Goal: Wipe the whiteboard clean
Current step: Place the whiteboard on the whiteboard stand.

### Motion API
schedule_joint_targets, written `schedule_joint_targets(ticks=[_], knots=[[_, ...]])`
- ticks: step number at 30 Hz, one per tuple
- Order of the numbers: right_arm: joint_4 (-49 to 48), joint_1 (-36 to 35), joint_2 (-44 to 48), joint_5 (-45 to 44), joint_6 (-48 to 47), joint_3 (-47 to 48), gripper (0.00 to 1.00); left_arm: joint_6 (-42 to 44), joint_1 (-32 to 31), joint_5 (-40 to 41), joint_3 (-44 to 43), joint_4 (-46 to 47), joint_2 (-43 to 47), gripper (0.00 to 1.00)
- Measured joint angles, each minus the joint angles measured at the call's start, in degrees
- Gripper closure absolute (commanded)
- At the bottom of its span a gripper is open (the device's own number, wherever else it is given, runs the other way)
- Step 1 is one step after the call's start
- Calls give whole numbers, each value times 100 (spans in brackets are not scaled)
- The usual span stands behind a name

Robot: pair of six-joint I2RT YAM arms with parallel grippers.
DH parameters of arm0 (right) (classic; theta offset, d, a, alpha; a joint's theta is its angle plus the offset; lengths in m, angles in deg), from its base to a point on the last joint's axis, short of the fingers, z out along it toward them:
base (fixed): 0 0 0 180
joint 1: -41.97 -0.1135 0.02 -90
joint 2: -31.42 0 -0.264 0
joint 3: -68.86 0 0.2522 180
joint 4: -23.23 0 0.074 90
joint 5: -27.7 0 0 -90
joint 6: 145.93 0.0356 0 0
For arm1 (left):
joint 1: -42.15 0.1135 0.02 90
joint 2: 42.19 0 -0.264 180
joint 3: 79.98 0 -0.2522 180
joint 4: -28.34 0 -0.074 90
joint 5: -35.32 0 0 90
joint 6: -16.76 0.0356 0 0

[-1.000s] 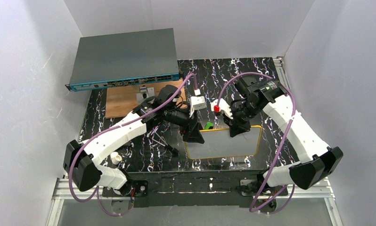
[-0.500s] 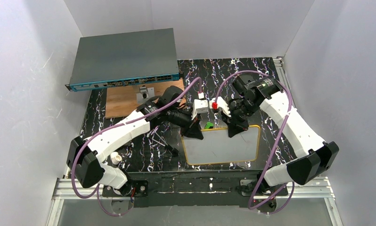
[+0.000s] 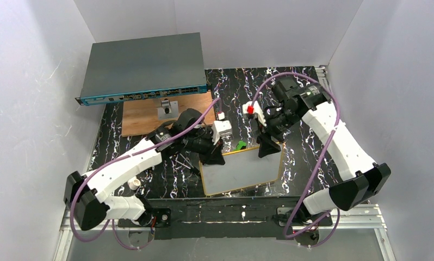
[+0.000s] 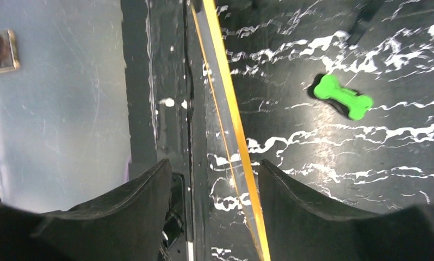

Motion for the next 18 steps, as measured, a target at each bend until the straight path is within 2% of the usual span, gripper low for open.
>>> schedule_joint_targets(ticks=[6,11,15,18], knots=[[144,780,-181,688,-37,953,27,-529,7,450,573,-149,798,100],[197,1554,-131,1134,-44,1215,25,-962,72,935,616,-289,1541,100],[33,2428,140,1556,2,758,23,-1287,155,1539,586,-363,2044,100],[-337,2966,540,1786,149,-90,23,-1401,219,2107,479,-575,2258,100]])
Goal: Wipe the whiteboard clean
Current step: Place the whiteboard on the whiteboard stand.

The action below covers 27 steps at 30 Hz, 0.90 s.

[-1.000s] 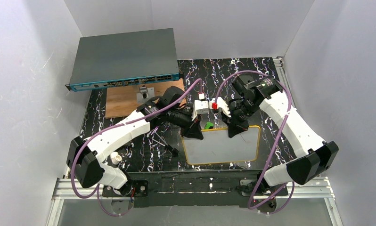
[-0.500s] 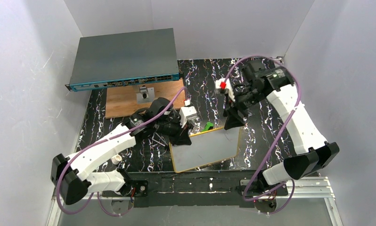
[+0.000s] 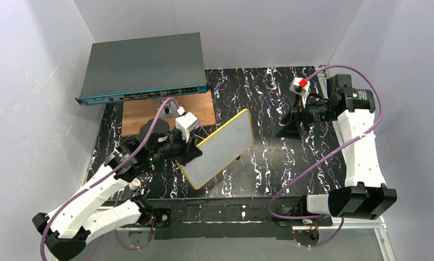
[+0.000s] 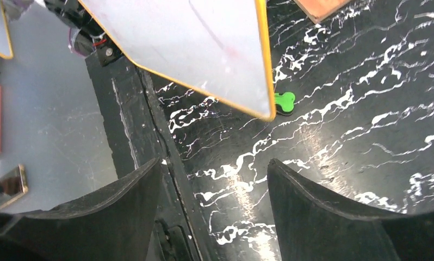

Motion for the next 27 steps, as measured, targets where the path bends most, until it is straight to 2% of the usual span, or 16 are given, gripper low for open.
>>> schedule_joint_targets(ticks=[8,19,27], knots=[[-787,343,227,286,208,-1698,23,55,254,968,-201,-555,162,100],[-1316,457,144,411,260,-2284,20,66,761,1176,-282,-577,127,100],[-1414,461,140,413,262,-2424,19,-120,1097,1056,186,-385,127,100]])
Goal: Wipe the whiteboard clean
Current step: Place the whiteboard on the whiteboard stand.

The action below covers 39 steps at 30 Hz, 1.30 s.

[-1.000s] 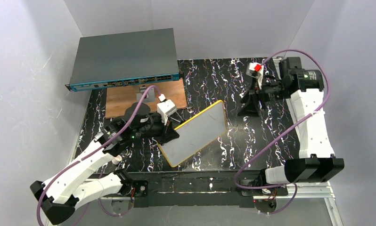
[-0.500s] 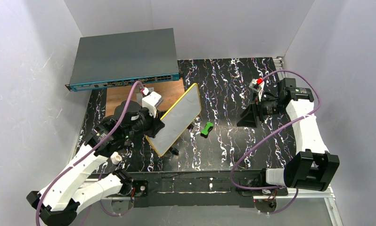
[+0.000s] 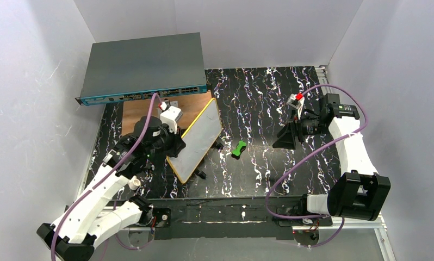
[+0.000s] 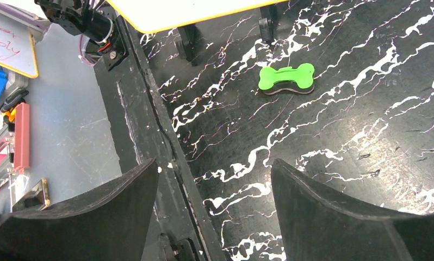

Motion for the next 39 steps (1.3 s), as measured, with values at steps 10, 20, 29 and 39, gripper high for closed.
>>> schedule_joint_targets(ticks=[10,20,29,39], knots=[[-79,0,-2,-2,0,-11,17,-229,278,-317,280,120,2,100],[-96,0,-20,-4,-2,-42,16,-452,365,-299,789,566,42,82],[-96,4,-39,-2,-11,-42,15,-492,426,280,1141,584,173,52],[-94,26,-118,-4,-26,-42,15,-356,433,999,1357,446,103,30]])
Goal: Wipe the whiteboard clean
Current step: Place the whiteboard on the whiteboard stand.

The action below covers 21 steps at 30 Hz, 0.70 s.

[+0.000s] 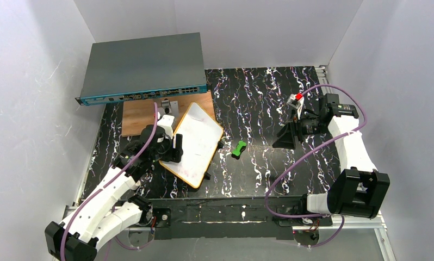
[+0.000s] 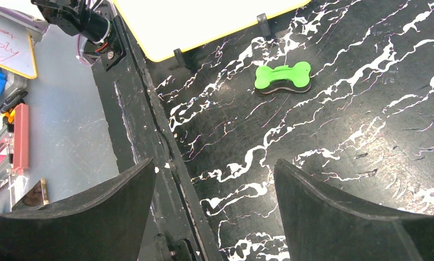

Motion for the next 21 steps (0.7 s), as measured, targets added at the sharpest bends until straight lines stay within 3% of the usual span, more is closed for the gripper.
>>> schedule_joint_targets(ticks=[8,14,21], knots=[[0,0,-15,-7,0,-2,14,166,0,422,-212,-258,17,15],[-2,0,-13,-72,2,-2,14,184,0,560,-496,-518,256,9],[-210,125,348,-555,227,-2,12,166,0,540,-1357,-778,695,2]])
